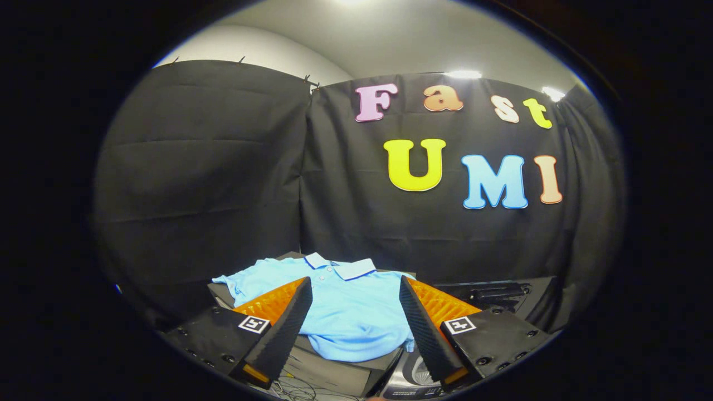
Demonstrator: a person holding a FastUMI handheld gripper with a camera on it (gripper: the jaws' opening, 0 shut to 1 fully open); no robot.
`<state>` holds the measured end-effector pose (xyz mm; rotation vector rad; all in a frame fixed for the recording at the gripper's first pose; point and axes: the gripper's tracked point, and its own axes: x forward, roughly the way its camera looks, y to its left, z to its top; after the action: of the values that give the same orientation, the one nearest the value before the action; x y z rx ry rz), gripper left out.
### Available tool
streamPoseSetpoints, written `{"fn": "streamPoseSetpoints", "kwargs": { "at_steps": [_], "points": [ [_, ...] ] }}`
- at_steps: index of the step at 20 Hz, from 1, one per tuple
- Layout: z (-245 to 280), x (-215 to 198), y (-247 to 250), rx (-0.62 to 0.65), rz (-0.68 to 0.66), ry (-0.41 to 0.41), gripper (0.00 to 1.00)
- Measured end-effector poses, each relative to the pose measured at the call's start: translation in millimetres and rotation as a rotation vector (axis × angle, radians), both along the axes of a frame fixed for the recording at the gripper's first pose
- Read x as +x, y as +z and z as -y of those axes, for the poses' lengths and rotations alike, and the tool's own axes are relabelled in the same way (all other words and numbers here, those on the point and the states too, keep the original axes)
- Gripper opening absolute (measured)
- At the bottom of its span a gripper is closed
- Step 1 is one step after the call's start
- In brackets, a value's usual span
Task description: Put the clothes into the washing machine and then close the washing machine lid.
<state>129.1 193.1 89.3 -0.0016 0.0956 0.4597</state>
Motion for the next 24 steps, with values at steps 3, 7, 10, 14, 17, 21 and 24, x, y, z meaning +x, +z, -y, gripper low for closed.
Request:
{"fn": "streamPoseSetpoints", "kwargs": {
  "at_steps": [3,7,10,14,17,21,24],
  "points": [
    [-28.0,8.4,-3.7,-0.012,-0.020,0.044,0.98],
    [-63.8,16.5,-13.1,-0.034,-0.067,0.099,0.98],
    [-88.7,22.9,-24.3,-0.067,-0.104,0.136,0.98],
    [-117.6,30.8,-39.3,-0.101,-0.136,0.177,0.98],
    [-137.6,37.6,-48.2,-0.104,-0.176,0.212,0.98],
    [-159.5,54.3,-58.9,-0.119,-0.248,0.249,0.98],
    [-168.4,66.8,-75.7,-0.150,-0.332,0.269,0.98]
  ]
}}
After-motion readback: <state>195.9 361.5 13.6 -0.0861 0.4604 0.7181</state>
